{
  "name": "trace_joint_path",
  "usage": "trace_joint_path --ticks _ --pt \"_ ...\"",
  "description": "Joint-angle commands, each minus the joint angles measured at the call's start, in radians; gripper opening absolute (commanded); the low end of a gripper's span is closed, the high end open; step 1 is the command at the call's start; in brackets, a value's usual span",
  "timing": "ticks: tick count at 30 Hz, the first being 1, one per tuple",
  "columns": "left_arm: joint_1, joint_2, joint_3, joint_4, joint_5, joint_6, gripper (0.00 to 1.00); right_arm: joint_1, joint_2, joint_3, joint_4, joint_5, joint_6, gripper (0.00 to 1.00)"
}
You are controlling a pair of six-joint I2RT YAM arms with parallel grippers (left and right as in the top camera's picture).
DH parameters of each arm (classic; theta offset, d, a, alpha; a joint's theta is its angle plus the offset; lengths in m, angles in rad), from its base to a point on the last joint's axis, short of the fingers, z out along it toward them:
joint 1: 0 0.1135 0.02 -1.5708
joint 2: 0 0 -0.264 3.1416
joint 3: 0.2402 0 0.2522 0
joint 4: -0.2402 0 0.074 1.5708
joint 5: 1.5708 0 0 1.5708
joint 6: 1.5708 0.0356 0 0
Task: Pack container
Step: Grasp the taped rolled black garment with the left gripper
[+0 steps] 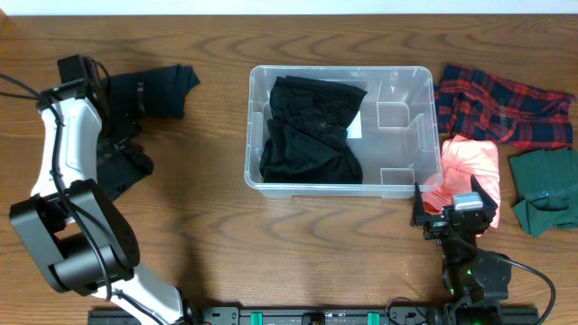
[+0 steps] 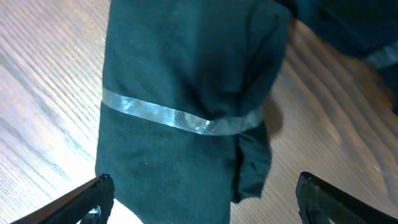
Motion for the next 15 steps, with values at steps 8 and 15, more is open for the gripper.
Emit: trace_joint_path --ticks 8,15 --pt "0.004 0.021 -0.111 0.084 -0.011 -0.065 0.94 -0.009 -0.004 -0.002 -0.004 -0.001 -0.008 0.99" --pt "0.004 0.021 -0.190 0.183 -0.008 -0.082 0.93 -0.009 -0.004 -0.002 -0.004 0.000 -0.008 0.99"
